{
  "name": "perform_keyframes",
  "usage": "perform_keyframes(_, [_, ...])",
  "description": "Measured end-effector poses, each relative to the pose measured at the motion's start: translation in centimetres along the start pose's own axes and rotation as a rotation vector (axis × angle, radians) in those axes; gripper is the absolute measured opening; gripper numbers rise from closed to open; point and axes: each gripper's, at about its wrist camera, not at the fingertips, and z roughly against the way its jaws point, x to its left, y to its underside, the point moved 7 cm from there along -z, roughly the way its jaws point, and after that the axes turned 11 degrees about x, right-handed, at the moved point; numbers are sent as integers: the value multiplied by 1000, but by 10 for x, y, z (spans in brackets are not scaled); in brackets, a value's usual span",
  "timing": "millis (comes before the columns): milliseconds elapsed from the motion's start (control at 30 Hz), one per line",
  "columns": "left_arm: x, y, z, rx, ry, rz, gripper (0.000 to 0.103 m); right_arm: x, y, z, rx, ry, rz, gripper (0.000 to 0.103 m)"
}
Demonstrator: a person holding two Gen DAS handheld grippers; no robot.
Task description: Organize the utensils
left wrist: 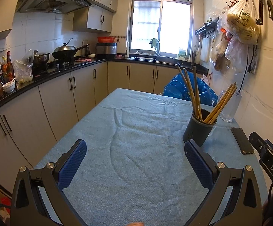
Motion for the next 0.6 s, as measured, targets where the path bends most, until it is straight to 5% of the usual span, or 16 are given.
perform_keyframes(333, [-1, 4, 3, -56, -18, -15, 103, 7, 7, 1, -10, 20, 30, 69])
perform_keyframes(600, [-3, 5, 9, -51, 45, 12, 103, 8, 7, 4, -22, 25, 37, 70])
